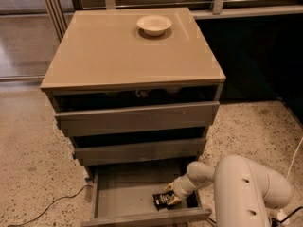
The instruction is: Pick rxbar chocolate from bottom drawer and place on counter
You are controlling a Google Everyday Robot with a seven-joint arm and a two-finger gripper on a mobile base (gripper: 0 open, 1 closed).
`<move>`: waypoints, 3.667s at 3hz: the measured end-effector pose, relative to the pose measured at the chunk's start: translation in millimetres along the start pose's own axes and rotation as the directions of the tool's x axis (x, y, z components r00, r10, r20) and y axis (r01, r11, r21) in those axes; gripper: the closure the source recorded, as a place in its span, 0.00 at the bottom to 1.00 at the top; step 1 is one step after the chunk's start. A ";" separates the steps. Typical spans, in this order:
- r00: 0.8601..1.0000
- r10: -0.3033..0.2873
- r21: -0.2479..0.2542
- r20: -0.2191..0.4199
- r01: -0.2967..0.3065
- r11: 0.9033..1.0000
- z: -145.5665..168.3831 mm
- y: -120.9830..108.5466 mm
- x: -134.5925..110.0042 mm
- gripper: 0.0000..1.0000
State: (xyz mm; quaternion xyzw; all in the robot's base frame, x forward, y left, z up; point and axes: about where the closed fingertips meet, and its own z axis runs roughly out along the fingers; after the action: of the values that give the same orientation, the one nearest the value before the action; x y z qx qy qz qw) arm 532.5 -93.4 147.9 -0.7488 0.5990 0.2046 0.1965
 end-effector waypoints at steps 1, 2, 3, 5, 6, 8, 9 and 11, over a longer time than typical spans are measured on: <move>1.000 -0.022 0.015 -0.001 0.022 1.000 -16.7 4.2 -15.5 1.00; 0.997 -0.072 0.054 0.000 0.072 0.996 -39.8 -1.0 -39.0 1.00; 0.993 -0.115 0.105 -0.004 0.115 0.988 -70.0 -6.0 -58.3 1.00; 0.989 -0.146 0.164 -0.006 0.145 0.976 -137.6 -14.4 -95.3 1.00; 0.986 -0.166 0.176 -0.009 0.165 0.970 -159.8 -19.7 -112.7 1.00; 0.980 -0.190 0.231 -0.053 0.197 0.953 -253.2 -29.2 -150.6 1.00; 0.975 -0.205 0.255 -0.084 0.220 0.942 -295.1 -37.8 -165.3 1.00; 0.982 -0.165 0.236 -0.087 0.181 0.955 -324.3 -55.4 -179.3 1.00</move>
Offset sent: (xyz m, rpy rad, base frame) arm 0.0030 0.0177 0.1007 0.0318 -0.1633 0.0543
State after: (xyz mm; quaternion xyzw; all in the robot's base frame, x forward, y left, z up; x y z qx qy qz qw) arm 574.1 -110.5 519.9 -0.7752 0.5577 0.0870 0.2838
